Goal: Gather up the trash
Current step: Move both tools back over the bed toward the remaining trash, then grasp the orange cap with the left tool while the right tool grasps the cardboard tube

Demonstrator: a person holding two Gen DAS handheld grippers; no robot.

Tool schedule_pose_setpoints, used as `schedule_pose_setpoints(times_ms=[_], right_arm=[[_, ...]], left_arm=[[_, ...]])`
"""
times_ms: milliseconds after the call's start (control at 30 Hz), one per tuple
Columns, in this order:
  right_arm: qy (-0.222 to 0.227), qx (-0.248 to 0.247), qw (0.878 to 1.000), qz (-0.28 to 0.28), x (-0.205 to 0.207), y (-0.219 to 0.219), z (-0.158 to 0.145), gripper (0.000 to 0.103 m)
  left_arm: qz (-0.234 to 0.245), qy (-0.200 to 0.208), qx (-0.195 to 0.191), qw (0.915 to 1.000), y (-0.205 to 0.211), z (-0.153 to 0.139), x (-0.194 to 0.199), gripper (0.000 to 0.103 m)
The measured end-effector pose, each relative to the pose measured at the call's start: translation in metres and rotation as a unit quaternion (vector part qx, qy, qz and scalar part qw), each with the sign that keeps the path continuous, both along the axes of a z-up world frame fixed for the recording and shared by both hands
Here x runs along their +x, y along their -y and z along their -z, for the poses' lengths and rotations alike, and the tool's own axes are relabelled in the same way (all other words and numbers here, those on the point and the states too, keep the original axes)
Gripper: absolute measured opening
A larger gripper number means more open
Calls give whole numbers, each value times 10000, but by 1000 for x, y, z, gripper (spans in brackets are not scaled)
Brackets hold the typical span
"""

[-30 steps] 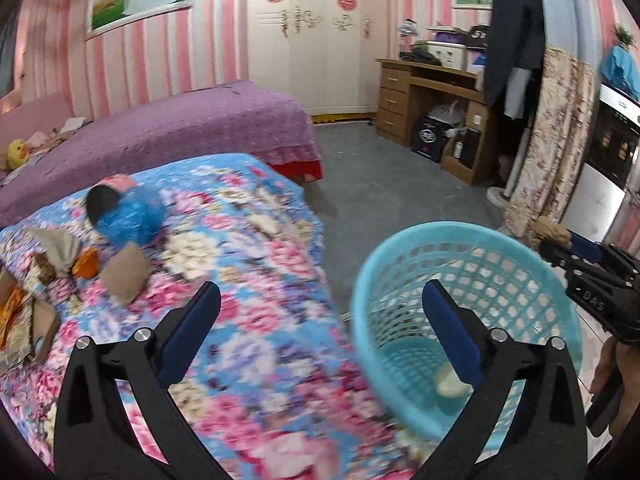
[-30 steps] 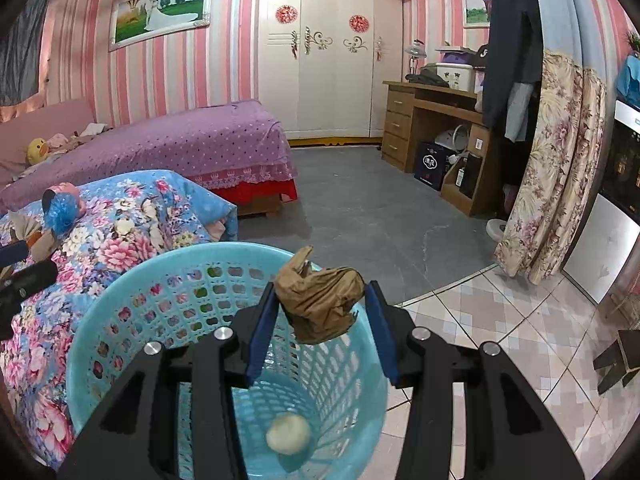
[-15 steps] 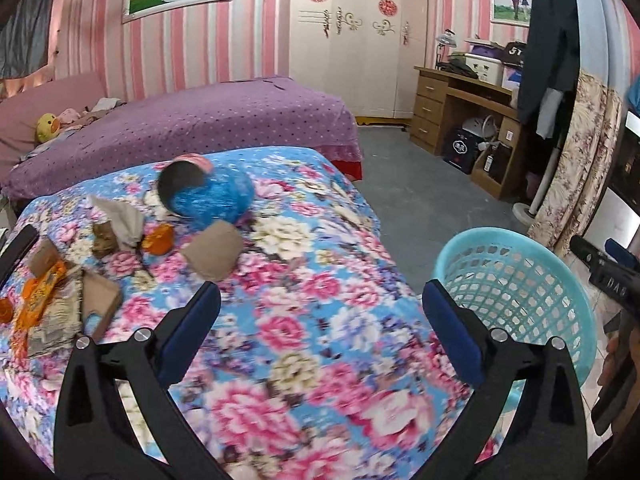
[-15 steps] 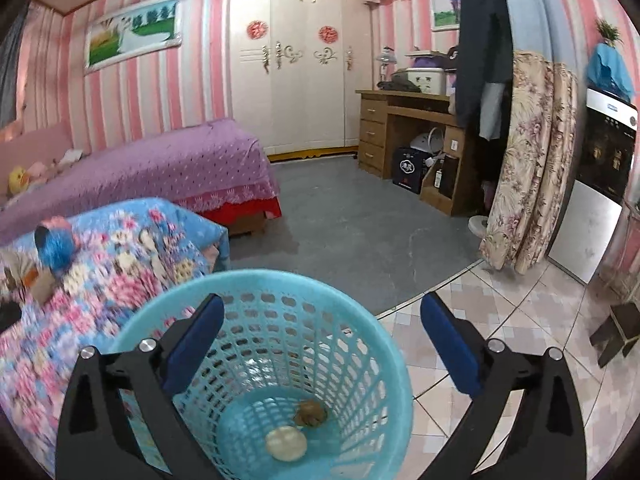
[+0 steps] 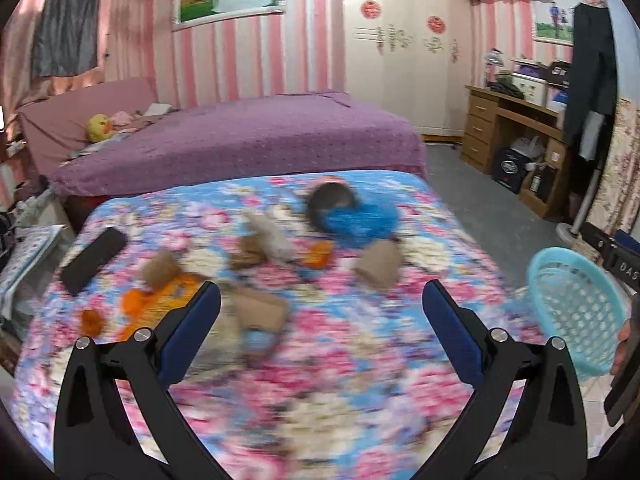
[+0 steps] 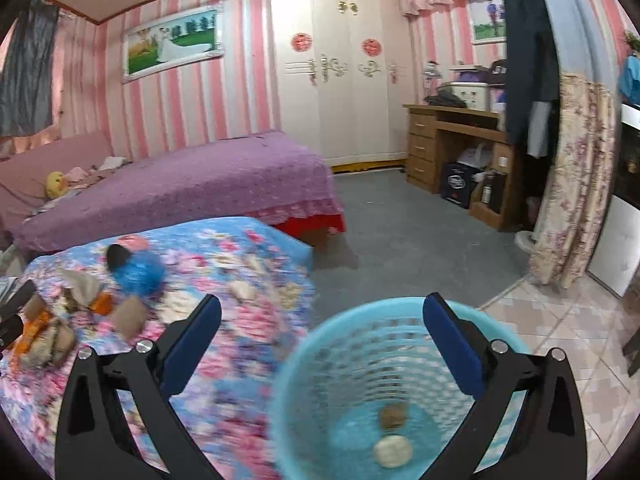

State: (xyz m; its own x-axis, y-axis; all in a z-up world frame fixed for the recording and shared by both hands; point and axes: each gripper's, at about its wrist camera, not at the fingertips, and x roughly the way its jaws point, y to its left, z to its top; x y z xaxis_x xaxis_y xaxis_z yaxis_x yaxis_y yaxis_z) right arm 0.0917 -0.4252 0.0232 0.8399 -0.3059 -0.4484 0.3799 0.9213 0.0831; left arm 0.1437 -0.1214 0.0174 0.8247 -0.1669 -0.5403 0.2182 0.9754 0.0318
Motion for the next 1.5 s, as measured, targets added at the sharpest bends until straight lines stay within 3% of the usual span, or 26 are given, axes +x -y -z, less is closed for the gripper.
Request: schedule_pose_setpoints(times_ms=[267, 567, 867, 1033, 1300, 1500], right_arm=[[-153, -119, 9982, -572, 42, -75, 12, 99], [-476, -272, 9946, -883, 78, -121, 34, 99], [-733, -340, 9917, -1003, 101, -138, 47, 98], [-741, -340, 9912, -1043, 109, -142, 47, 98], [-967, -426, 9869, -1218, 124, -155, 57, 98], [-1128, -533, 9819, -1427, 128, -167, 63, 98]], left_arm=[[-757, -202, -150, 9968, -107, 9, 29, 98], [-1348, -491, -241, 9894, -203, 31, 46, 97], [-1685, -1025, -293, 9799, -254, 70, 66, 95], [-1594, -1197, -264, 9796, -254, 87, 77, 82], [-1250, -1370, -214, 9824, -241, 93, 89, 31], [-1225, -1286, -466, 9830, -249, 83, 85, 25]])
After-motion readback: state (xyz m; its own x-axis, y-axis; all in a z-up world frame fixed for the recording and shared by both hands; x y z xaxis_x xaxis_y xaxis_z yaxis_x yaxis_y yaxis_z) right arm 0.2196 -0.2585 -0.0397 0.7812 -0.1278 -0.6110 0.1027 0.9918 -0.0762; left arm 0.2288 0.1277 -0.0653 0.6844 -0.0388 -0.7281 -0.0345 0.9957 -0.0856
